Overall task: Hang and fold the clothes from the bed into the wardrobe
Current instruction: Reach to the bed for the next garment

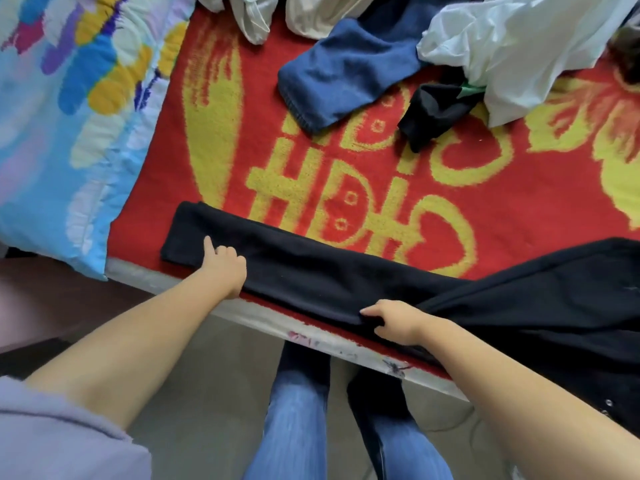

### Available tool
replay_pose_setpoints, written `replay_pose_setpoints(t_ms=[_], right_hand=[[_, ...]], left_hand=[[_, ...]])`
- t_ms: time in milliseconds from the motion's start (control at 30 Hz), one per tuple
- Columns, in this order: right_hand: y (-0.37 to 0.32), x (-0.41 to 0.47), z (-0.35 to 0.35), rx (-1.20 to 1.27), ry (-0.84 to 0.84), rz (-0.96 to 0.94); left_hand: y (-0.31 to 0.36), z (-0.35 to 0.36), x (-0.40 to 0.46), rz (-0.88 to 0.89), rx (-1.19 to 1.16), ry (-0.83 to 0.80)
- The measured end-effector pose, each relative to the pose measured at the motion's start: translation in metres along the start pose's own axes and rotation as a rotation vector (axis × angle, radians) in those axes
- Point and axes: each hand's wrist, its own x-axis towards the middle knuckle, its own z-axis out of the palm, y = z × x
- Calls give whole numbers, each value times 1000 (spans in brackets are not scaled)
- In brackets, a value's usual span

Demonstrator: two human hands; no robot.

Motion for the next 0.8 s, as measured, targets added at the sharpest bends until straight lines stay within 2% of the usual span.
replay_pose_setpoints(t_ms=[100,200,300,400,500,700,800], right_hand=[[31,-25,-26,-28,142,46],[96,-61,-57,-122,335,226],[175,-91,-83,-219,393,422],[244,-109,-92,-247,412,528],[288,-114,-85,-259,433,556],[319,-114,-81,-290,494,533],[327,-120,-82,-391,512,483]], left_hand=[[42,-45,-2,191,-175,-22],[110,-87,-13,390,-484,82],[190,-120,-22,521,-688,121],[254,-141,-22,498,-720,183],[288,-152,-17,419,-710,255],[309,-157,-20,427,-776,393],[319,-154,-28,389,-697,563]])
